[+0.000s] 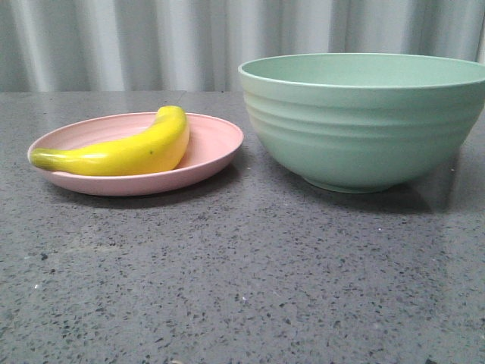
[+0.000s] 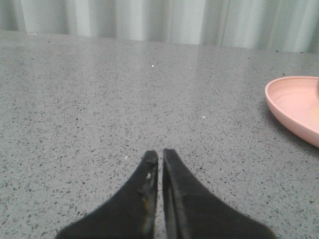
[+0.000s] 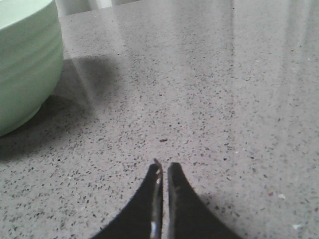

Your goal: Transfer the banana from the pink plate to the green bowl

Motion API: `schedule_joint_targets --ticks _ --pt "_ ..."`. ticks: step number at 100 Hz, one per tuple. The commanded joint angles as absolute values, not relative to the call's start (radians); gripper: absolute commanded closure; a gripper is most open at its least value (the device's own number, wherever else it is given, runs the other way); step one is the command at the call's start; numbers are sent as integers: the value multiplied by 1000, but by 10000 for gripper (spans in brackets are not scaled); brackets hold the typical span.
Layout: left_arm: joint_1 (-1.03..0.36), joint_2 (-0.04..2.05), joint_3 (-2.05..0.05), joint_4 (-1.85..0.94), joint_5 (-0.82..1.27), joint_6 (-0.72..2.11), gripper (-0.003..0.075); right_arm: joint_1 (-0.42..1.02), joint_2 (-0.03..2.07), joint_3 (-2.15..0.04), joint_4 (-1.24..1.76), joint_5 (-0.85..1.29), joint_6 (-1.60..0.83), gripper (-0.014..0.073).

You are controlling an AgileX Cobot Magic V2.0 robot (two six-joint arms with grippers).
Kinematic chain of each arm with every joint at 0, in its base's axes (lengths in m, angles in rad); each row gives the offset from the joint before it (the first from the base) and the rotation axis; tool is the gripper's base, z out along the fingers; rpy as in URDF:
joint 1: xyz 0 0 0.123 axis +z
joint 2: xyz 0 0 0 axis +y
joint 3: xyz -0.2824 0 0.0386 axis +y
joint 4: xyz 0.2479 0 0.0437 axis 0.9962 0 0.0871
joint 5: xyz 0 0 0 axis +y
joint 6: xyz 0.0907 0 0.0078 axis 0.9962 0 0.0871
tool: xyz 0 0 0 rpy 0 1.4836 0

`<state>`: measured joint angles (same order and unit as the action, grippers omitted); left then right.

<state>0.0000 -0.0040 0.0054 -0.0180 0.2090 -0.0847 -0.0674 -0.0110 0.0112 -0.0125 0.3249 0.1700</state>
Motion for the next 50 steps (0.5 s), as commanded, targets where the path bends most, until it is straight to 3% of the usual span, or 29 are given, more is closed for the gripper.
schedule_joint_targets --ticks 1,50 --pt "1 -32 14 -28 117 -94 741 -74 -30 35 -23 310 168 661" --pt "1 -32 14 -28 88 -94 741 -74 -30 35 -23 310 168 661"
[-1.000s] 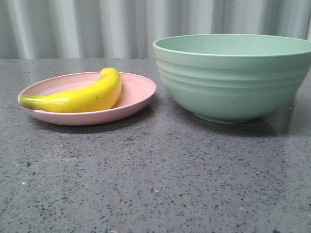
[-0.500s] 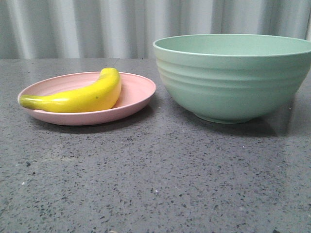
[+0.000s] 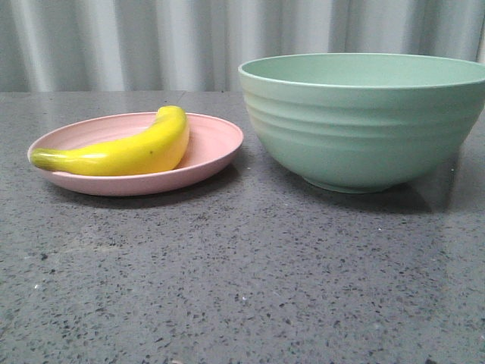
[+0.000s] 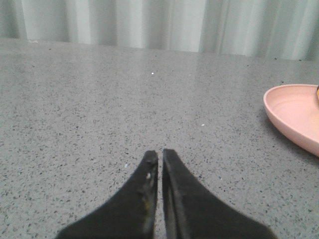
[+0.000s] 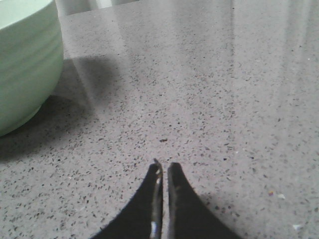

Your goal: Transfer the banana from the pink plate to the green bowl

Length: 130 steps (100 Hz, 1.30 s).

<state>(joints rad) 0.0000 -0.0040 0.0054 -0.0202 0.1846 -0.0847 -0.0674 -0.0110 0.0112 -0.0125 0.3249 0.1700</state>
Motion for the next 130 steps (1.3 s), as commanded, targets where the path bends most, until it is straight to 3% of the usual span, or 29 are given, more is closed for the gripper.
schedule_joint_targets --ticks 1,40,90,130 --pt "1 -32 14 -28 88 -94 741 -74 -30 35 -23 310 168 661" --pt "1 -32 14 -28 86 -94 741 -74 -30 35 -23 287 168 661" --pt "1 -32 5 -28 -40 -94 741 -74 -30 35 -42 70 168 659" --pt "1 1 -139 -27 -36 -94 741 -74 -28 26 -25 -60 168 653"
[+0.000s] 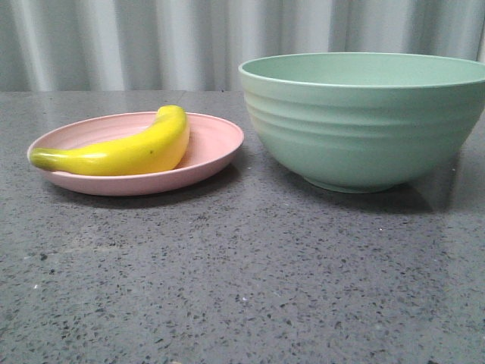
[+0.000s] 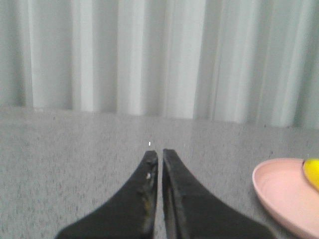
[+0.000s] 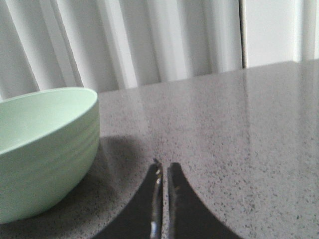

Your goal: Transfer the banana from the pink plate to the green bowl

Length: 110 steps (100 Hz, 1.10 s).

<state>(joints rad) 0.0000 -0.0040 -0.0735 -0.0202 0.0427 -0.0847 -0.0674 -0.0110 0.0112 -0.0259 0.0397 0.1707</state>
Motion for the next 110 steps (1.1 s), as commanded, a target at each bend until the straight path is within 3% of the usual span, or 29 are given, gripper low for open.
schedule_joint_targets --ticks 1,28,83,93,103,110 --pt "1 6 -142 -27 -36 -94 741 -74 -25 26 -25 -60 168 655" --pt "1 147 -275 -27 13 -94 741 -74 48 -118 -9 86 168 655" --pt "1 462 -415 -27 -21 -94 734 -74 501 -380 -8 171 168 655" --pt "1 465 -415 -27 -26 -94 625 -74 539 -378 -8 183 168 655" --pt "1 466 -415 -27 -47 -94 407 -74 566 -376 -8 204 168 655" --pt "1 468 -409 -27 -84 -94 318 -74 575 -376 -8 202 168 655"
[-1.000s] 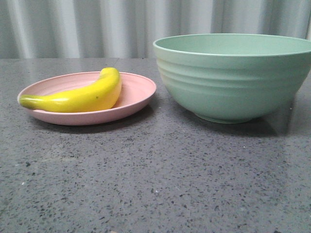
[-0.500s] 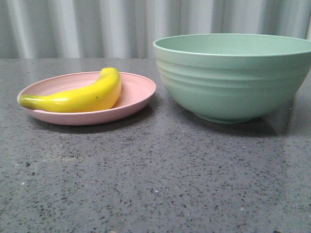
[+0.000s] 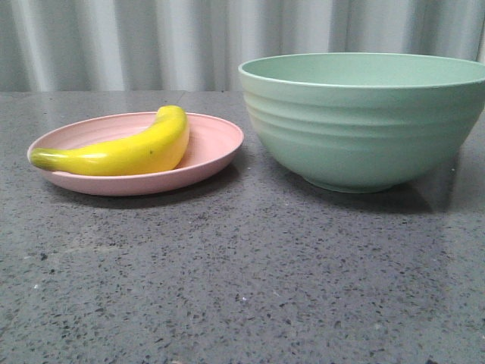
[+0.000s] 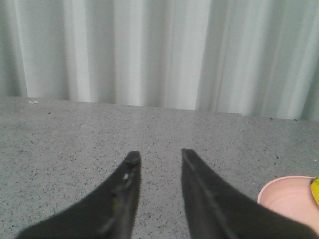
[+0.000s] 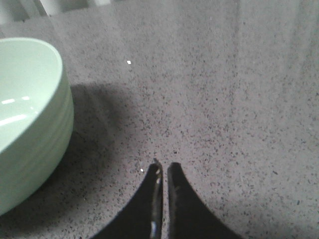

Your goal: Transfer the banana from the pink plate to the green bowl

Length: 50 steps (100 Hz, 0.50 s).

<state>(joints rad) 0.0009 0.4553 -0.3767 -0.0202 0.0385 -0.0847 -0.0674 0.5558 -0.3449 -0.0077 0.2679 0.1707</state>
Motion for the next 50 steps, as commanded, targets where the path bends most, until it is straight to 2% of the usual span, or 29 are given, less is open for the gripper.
schedule_joint_targets --ticks 1,28,50 --pt "1 468 -406 -27 -87 -94 314 -74 575 -376 -8 200 168 655" --pt "-20 507 -443 -29 -60 -94 315 -74 576 -376 -8 221 168 655" --pt "-163 621 -575 -27 68 -94 315 -74 576 -376 -8 223 168 655"
